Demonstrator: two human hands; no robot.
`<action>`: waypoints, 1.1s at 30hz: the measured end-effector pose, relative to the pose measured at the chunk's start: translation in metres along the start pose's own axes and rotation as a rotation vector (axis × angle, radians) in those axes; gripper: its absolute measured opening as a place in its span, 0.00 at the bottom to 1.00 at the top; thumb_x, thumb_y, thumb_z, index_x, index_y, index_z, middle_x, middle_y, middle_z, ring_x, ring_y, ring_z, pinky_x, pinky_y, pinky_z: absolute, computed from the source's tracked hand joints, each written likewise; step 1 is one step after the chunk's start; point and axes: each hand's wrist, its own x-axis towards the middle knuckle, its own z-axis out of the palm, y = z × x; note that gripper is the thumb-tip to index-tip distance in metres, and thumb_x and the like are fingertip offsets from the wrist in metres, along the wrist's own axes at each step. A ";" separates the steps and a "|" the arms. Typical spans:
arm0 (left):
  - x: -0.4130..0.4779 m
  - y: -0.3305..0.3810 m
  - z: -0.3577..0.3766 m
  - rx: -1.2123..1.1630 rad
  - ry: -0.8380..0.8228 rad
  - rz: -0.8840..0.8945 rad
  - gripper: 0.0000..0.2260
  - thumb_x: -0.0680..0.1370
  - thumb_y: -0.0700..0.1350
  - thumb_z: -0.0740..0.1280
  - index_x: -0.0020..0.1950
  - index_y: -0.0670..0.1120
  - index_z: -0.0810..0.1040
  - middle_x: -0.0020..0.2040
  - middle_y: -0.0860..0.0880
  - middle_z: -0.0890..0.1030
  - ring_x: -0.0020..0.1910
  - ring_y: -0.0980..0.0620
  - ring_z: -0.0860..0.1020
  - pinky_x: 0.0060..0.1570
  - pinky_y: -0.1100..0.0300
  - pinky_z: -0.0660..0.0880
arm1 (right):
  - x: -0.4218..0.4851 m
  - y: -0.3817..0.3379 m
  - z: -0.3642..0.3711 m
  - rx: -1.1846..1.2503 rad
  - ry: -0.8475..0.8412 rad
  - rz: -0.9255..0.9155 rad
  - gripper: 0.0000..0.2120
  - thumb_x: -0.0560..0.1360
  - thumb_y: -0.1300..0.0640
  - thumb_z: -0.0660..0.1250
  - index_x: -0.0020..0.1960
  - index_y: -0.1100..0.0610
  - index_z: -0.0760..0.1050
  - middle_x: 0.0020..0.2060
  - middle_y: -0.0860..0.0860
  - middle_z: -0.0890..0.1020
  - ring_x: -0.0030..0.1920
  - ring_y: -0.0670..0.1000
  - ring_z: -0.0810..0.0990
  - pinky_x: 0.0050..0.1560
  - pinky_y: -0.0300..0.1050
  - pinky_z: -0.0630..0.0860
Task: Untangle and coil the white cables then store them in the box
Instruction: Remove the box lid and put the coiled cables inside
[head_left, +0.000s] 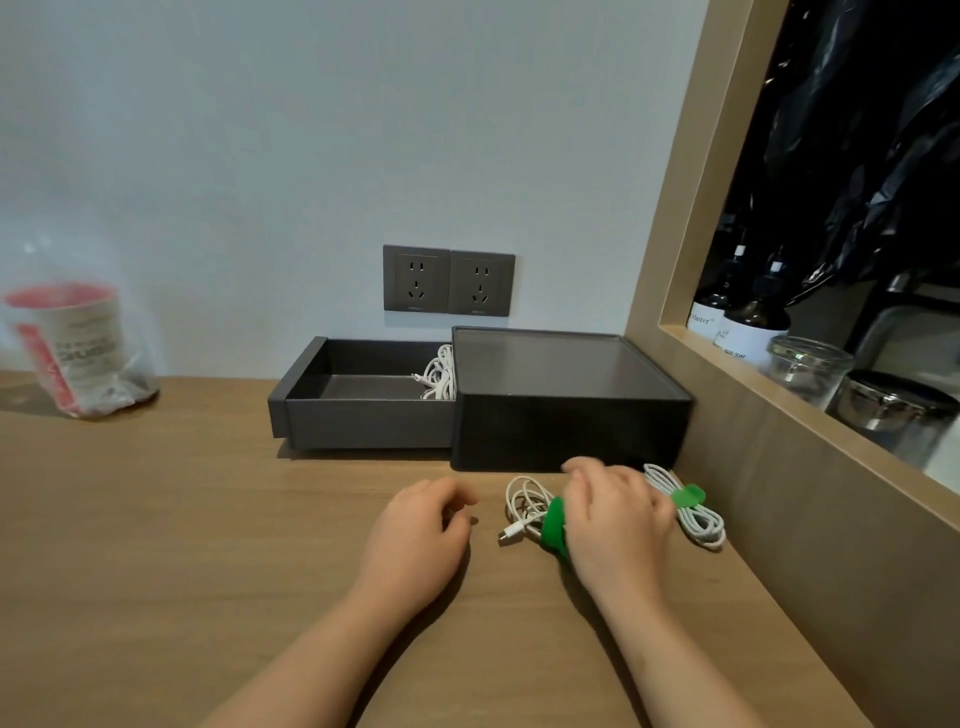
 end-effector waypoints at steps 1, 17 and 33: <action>0.000 0.000 0.001 0.007 -0.003 0.006 0.09 0.79 0.43 0.62 0.56 0.52 0.77 0.51 0.57 0.77 0.54 0.58 0.74 0.55 0.64 0.72 | 0.004 0.009 -0.002 0.004 0.077 0.049 0.13 0.79 0.55 0.55 0.56 0.49 0.77 0.51 0.47 0.79 0.59 0.49 0.70 0.58 0.47 0.56; 0.002 0.030 0.025 0.428 -0.197 0.392 0.22 0.81 0.51 0.56 0.75 0.59 0.56 0.72 0.58 0.66 0.72 0.56 0.60 0.74 0.52 0.48 | 0.009 0.041 0.004 -0.017 -0.161 0.056 0.13 0.76 0.56 0.63 0.60 0.48 0.75 0.54 0.46 0.78 0.56 0.48 0.72 0.56 0.45 0.71; 0.012 0.001 -0.050 -0.218 0.177 -0.091 0.14 0.72 0.47 0.73 0.52 0.54 0.71 0.48 0.58 0.79 0.49 0.60 0.78 0.45 0.64 0.76 | 0.010 -0.042 0.014 0.712 -0.199 -0.146 0.12 0.75 0.62 0.65 0.45 0.44 0.77 0.43 0.40 0.78 0.47 0.37 0.75 0.43 0.30 0.73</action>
